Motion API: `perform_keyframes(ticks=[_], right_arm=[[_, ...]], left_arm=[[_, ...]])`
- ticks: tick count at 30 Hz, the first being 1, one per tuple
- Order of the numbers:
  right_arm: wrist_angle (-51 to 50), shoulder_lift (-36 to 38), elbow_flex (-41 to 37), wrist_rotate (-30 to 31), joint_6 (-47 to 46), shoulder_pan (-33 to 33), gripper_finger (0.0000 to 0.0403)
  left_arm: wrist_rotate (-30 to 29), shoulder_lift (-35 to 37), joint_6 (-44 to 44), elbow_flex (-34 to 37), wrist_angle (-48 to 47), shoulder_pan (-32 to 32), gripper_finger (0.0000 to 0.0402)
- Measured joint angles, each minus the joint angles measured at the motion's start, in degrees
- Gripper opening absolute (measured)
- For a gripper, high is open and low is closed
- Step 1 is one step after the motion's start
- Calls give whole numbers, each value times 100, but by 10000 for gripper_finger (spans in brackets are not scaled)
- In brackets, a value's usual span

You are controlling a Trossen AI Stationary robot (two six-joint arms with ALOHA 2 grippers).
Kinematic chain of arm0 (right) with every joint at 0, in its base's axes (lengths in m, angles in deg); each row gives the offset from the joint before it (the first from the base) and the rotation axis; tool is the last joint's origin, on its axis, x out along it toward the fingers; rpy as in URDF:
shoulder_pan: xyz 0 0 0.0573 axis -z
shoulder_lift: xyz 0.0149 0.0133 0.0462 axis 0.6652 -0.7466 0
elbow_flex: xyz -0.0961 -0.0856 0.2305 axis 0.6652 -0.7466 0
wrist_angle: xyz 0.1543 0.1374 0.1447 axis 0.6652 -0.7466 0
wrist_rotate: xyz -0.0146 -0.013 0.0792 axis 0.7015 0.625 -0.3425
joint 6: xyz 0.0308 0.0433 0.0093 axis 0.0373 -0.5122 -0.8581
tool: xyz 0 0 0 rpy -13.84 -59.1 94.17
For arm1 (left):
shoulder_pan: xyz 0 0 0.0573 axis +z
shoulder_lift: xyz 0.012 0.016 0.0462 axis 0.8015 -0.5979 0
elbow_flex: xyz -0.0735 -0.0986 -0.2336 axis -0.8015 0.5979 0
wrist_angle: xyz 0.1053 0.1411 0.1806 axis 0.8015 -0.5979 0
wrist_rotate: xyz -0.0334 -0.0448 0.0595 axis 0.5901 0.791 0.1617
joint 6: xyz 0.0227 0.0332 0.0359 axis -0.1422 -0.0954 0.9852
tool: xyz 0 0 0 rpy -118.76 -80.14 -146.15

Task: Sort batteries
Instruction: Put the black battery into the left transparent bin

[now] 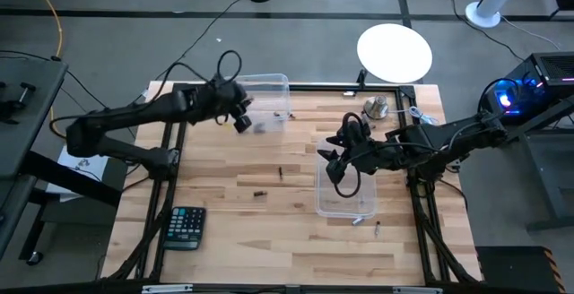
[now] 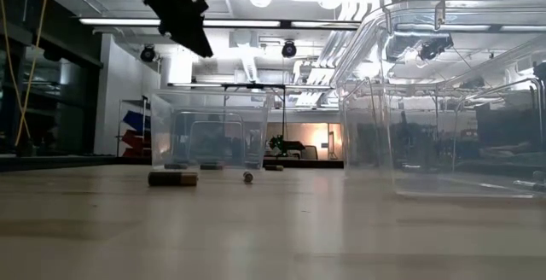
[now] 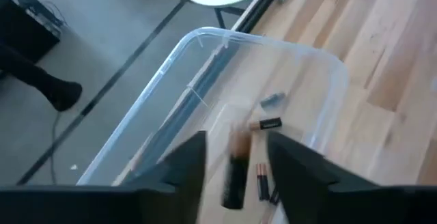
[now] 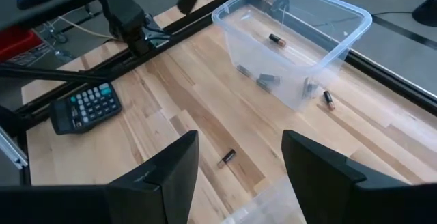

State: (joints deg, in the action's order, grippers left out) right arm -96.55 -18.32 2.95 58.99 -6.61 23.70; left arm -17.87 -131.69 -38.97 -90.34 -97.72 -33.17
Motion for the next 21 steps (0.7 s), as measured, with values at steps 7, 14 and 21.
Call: perform_keyframes(ticks=[7, 14, 21], right_arm=[[-172, 16, 0, -99, -7, -21, 206], [-720, 26, 0, -264, -305, -277, 206], [-868, 22, 0, -238, -404, -393, 206]], left_arm=[[1149, -92, -903, -209, -233, -227, 248], [983, -98, -1706, -4, -1012, -2484, 233], [-94, -655, -2746, 1201, 307, -4431, 220]])
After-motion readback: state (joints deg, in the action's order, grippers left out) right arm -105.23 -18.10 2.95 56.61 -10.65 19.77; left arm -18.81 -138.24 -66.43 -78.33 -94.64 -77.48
